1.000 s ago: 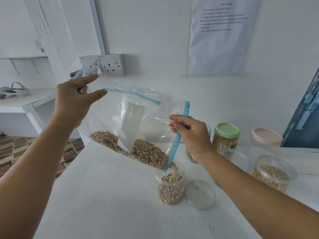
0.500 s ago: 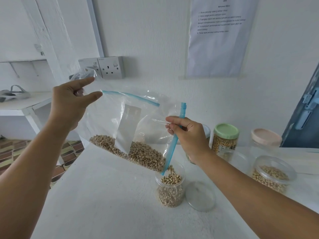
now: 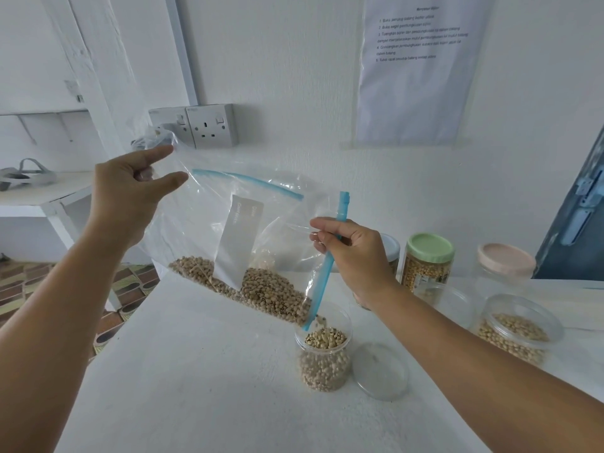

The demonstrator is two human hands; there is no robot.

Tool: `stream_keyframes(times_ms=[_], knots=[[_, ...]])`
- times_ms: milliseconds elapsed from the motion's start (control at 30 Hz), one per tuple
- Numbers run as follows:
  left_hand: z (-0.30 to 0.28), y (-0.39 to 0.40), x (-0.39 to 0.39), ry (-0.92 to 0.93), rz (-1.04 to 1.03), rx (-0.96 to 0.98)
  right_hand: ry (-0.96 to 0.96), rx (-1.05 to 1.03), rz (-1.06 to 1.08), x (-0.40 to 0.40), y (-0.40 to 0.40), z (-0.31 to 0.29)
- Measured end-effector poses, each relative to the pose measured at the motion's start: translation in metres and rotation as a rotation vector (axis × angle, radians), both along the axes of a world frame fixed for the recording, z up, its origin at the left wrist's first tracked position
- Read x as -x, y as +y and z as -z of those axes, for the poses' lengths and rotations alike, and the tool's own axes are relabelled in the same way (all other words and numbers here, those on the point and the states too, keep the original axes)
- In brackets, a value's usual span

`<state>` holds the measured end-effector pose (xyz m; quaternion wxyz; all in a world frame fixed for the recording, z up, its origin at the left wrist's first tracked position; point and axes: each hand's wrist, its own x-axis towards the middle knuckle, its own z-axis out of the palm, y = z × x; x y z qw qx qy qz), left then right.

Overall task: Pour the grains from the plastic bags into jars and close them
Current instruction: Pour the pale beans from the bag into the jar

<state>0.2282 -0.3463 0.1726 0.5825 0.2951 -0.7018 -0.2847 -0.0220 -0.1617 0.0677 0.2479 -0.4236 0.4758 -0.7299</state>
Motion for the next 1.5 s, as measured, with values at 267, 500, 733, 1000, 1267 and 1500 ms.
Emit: stream_keyframes(times_ms=[267,500,733,1000,1267,1500], knots=[[-0.0002,-0.0019,0.0011,-0.001,0.009,0.010,-0.005,0.008,0.004,0.0006,0.0000,0.0009],[0.0022,-0.0030,0.0013,0.005,0.008,0.007,0.000,-0.003,0.009,0.0026,-0.0011,0.0044],[0.0047,-0.0061,0.0016,0.007,0.022,0.010,0.009,-0.005,0.013,0.0029,0.0008,0.0063],[0.0033,-0.0044,0.0024,0.004,0.024,0.018,0.006,-0.002,0.017,0.0036,0.0014,0.0071],[0.0027,-0.0031,0.0044,-0.008,0.033,0.033,-0.012,0.007,0.014,0.0035,0.0018,0.0077],[-0.0022,-0.0057,0.0031,-0.012,0.038,0.041,-0.012,0.016,0.013,0.0035,0.0004,0.0022]])
